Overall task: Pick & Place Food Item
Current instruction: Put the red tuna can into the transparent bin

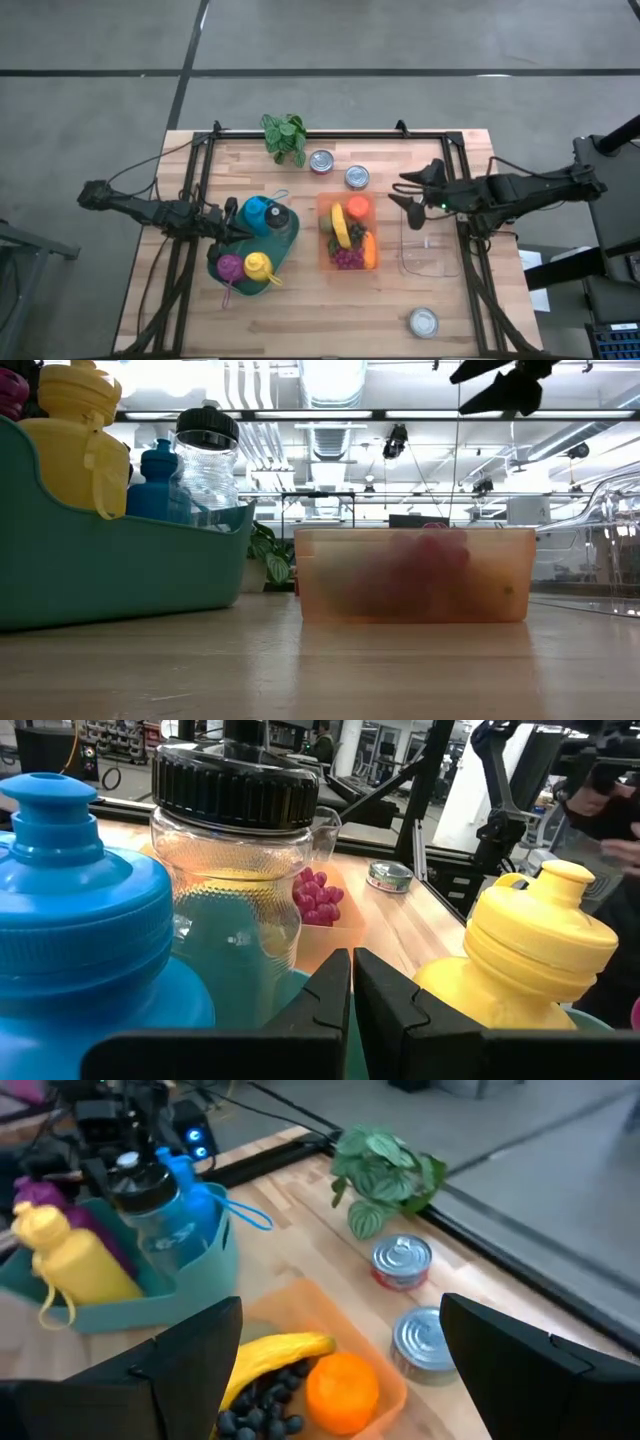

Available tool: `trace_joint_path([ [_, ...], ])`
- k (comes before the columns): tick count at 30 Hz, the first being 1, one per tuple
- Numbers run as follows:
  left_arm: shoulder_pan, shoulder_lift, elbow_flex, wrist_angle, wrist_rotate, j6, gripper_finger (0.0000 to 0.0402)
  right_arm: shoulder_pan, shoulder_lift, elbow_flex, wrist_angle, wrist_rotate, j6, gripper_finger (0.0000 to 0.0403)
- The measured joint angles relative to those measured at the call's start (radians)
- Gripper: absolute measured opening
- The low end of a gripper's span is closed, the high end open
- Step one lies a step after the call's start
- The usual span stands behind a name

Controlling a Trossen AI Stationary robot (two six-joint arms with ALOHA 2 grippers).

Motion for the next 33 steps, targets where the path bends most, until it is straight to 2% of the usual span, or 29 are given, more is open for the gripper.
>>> trace_joint_path([
  [5,0.0,0.0,0.0,0.0,0.0,0.0,0.0022,-0.081,0.011,-0.004,0.068,-0.148,-0.109,0.0338],
  [16,0.0,0.0,0.0,0.0,0.0,0.0,0.0022,-0.342,0.191,0.027,0.141,-0.415,-0.18,0.0338],
  [22,0.0,0.0,0.0,0.0,0.0,0.0,0.0022,-0.416,0.343,0.118,0.179,-0.433,-0.179,0.0338],
  [33,0.0,0.0,0.0,0.0,0.0,0.0,0.0022,-0.417,0.565,0.322,0.126,-0.446,-0.195,0.0338],
])
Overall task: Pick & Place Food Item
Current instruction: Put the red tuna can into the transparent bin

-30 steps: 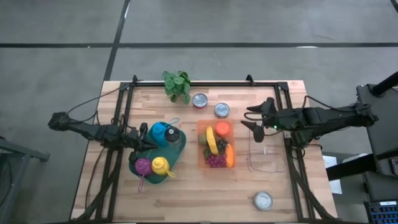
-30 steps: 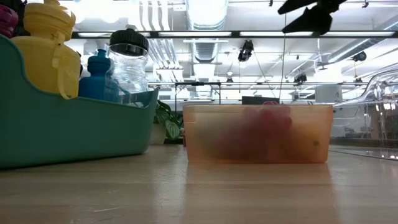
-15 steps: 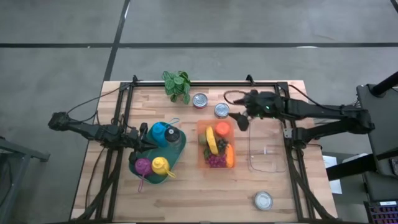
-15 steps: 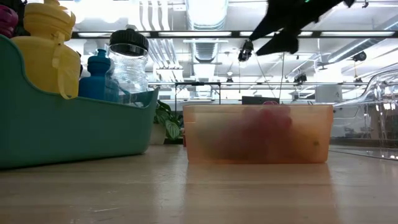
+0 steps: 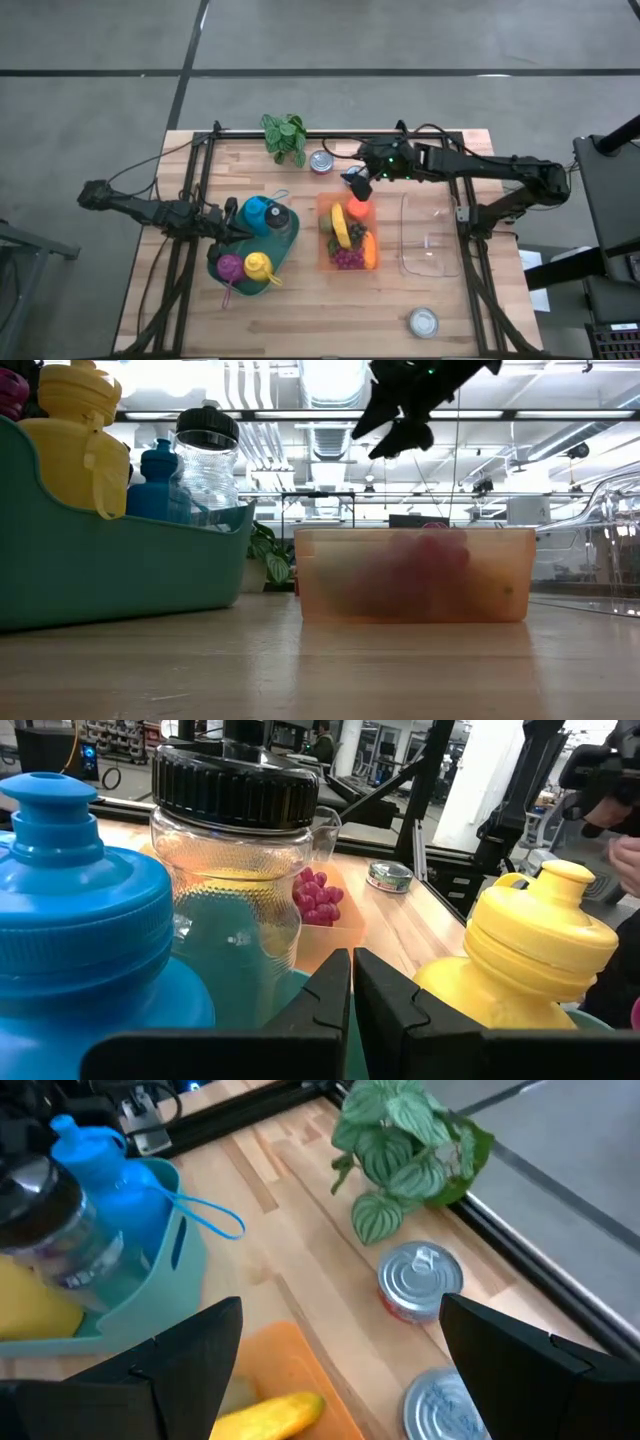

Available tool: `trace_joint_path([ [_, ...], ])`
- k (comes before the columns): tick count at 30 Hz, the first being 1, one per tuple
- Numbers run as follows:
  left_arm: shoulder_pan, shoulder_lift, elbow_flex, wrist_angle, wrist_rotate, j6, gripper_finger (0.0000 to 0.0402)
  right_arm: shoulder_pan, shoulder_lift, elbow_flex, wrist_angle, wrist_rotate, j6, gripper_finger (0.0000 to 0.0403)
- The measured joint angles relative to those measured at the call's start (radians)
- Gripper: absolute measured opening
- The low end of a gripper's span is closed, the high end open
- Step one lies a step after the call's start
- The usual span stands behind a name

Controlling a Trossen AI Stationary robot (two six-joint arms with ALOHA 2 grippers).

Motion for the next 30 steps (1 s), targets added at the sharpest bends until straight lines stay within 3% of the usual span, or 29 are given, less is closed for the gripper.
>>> trace_joint_path([
  [12,0.0,0.0,0.0,0.0,0.0,0.0,0.0022,-0.013,0.079,0.07,0.039,-0.003,-0.051,0.0338],
  [22,0.0,0.0,0.0,0.0,0.0,0.0,0.0022,-0.08,0.132,0.071,0.053,0.001,0.03,0.0338],
  [30,0.0,0.0,0.0,0.0,0.0,0.0,0.0022,-0.148,0.194,0.07,0.102,-0.148,-0.031,0.0338],
])
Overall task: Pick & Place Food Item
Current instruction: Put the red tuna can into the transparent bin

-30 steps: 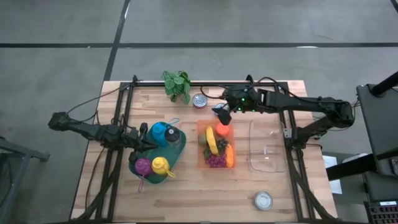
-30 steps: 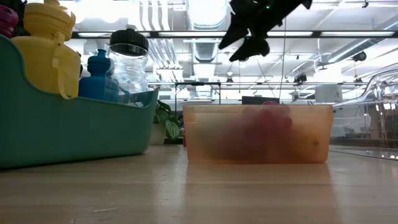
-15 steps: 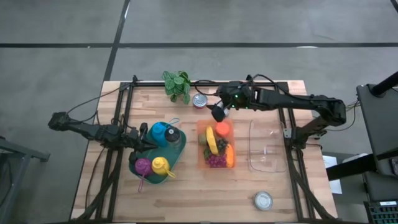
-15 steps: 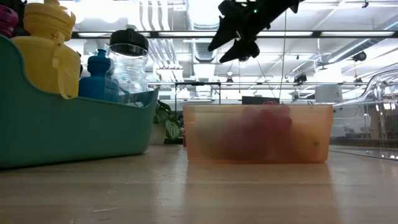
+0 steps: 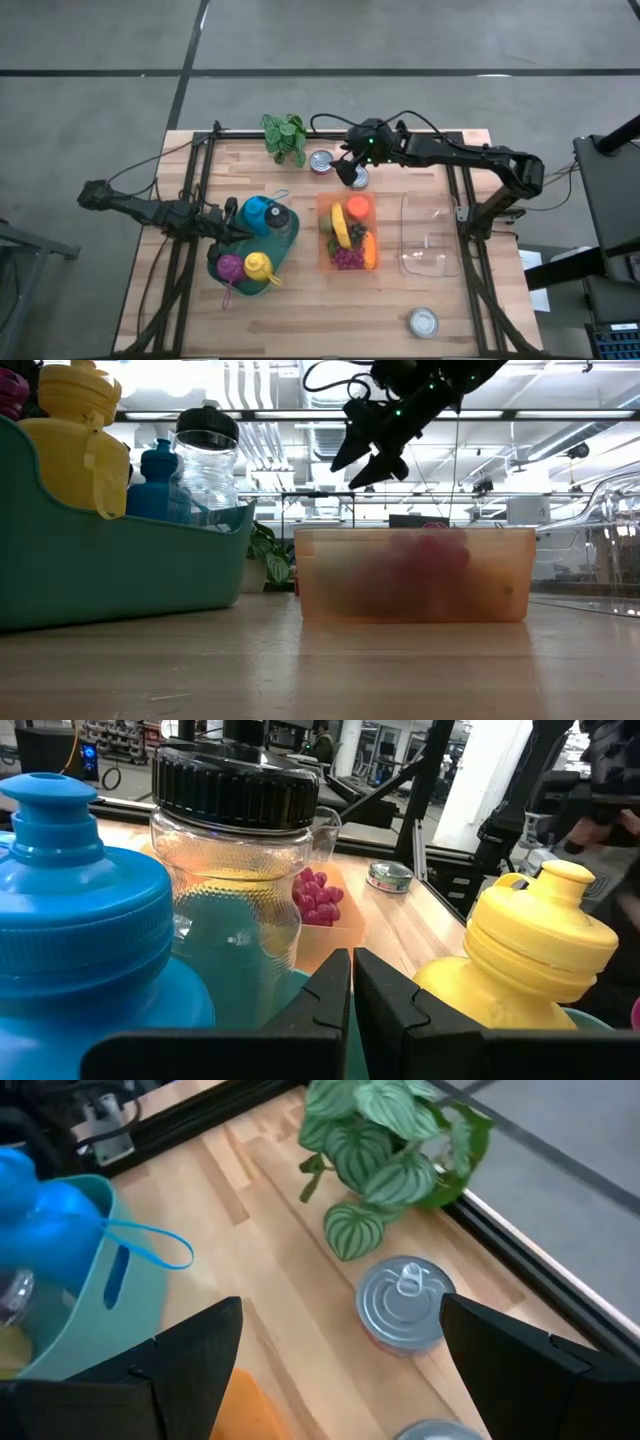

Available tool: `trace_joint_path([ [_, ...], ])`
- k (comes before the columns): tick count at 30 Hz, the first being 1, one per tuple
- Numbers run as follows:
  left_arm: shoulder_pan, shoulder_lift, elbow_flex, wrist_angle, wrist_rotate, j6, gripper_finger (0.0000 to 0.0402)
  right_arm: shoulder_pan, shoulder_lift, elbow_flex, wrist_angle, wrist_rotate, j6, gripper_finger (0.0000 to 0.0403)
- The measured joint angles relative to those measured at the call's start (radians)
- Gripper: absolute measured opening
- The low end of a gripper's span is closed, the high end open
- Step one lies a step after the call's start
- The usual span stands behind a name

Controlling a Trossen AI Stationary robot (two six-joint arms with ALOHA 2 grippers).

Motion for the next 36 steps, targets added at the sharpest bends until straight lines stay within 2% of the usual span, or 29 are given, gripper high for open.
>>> trace_joint_path([
  [10,0.0,0.0,0.0,0.0,0.0,0.0,0.0022,-0.025,0.013,-0.001,0.025,-0.045,-0.15,0.0338],
  [14,0.0,0.0,0.0,0.0,0.0,0.001,0.0022,-0.031,0.013,-0.001,0.027,-0.121,-0.145,0.0338],
  [19,0.0,-0.001,0.001,0.013,0.0,0.225,0.0022,-0.033,0.013,-0.001,0.027,-0.139,-0.118,0.0338],
  [25,0.0,0.001,0.0,-0.001,-0.003,0.101,0.0022,-0.033,0.012,0.002,0.026,-0.139,-0.058,0.0338],
  [36,0.0,0.0,0.0,0.003,-0.011,0.049,0.0022,-0.033,0.012,0.019,0.022,-0.132,-0.009,0.0338],
])
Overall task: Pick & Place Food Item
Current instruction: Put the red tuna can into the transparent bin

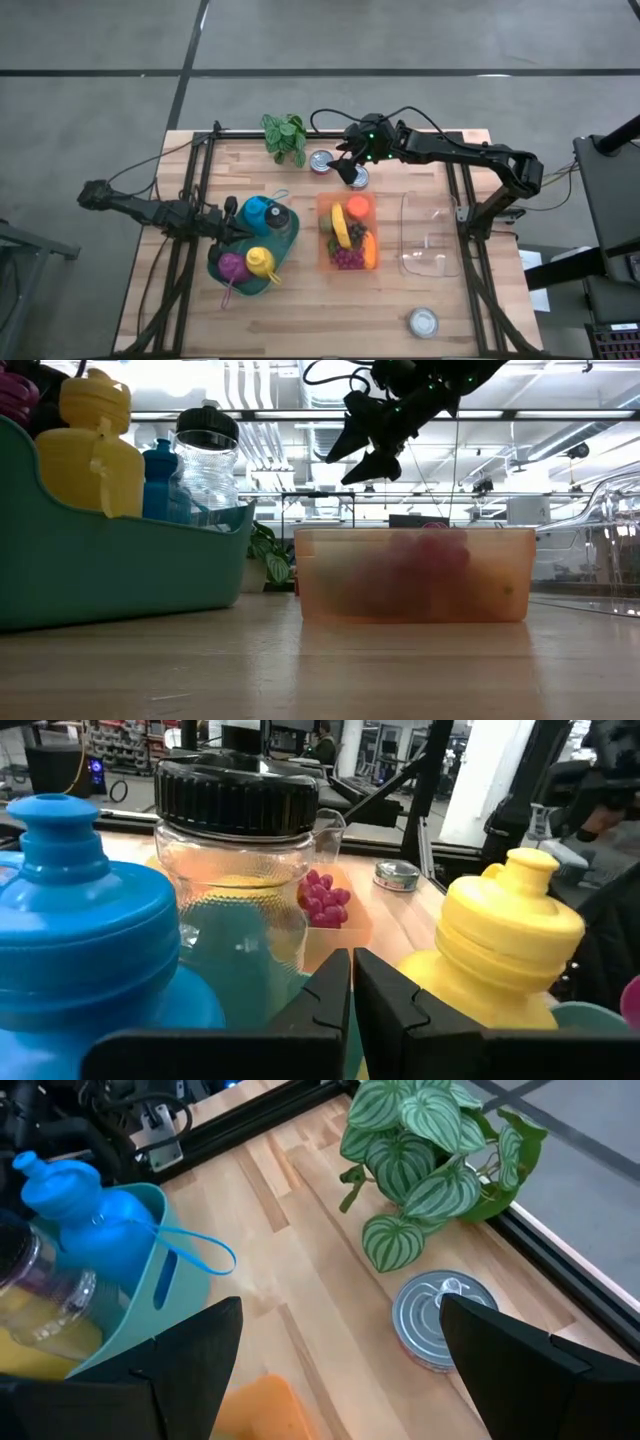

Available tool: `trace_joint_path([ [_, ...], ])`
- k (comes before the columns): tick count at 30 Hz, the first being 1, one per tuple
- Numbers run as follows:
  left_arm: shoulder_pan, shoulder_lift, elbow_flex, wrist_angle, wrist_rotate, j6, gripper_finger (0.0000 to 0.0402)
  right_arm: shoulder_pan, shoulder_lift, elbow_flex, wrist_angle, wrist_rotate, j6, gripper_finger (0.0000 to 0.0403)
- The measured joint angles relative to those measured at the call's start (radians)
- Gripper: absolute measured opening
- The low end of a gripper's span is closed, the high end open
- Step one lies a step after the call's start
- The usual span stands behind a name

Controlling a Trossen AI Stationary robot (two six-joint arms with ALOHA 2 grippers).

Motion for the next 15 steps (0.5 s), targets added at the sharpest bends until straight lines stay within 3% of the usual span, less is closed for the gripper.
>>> trace_joint_path([
  [10,0.0,0.0,0.008,0.037,0.061,-0.005,0.0022,0.0,0.0,0.0,-0.001,0.001,0.033,0.0338],
  [15,0.0,0.0,0.155,-0.111,0.06,0.056,0.0022,0.0,0.0,0.0,0.0,0.001,0.024,0.0338],
])
